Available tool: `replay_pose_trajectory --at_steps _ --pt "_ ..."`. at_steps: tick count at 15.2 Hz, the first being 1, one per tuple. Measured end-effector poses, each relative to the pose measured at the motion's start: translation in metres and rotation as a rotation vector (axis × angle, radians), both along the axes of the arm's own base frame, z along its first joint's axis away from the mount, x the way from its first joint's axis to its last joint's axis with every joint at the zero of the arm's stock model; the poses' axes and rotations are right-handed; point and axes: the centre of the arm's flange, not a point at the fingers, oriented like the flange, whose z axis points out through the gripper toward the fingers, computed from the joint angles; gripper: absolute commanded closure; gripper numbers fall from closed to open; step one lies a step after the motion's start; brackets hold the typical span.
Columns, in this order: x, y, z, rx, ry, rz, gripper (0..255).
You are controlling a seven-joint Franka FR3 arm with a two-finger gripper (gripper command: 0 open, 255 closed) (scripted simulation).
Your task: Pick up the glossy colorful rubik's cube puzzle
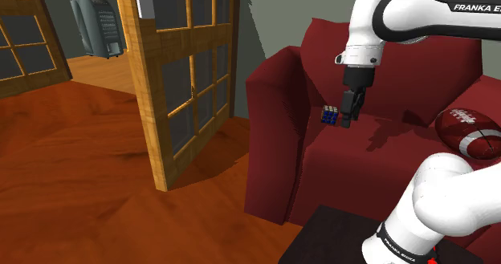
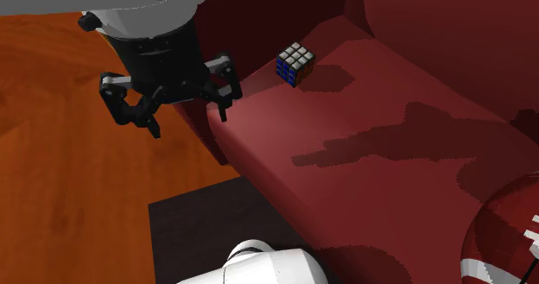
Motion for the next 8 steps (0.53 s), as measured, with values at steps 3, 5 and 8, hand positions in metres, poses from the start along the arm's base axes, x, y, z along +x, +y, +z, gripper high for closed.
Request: replay_pose_trajectory --at_steps 3,5,8 --pt "0.006 -0.014 -0.005 -0.005 -0.010 0.011 0" --pt "0.012 -0.033 -0.011 -0.013 -0.027 0.028 0" --pt "0.022 -0.060 -0.023 -0.026 -0.053 0.057 0"
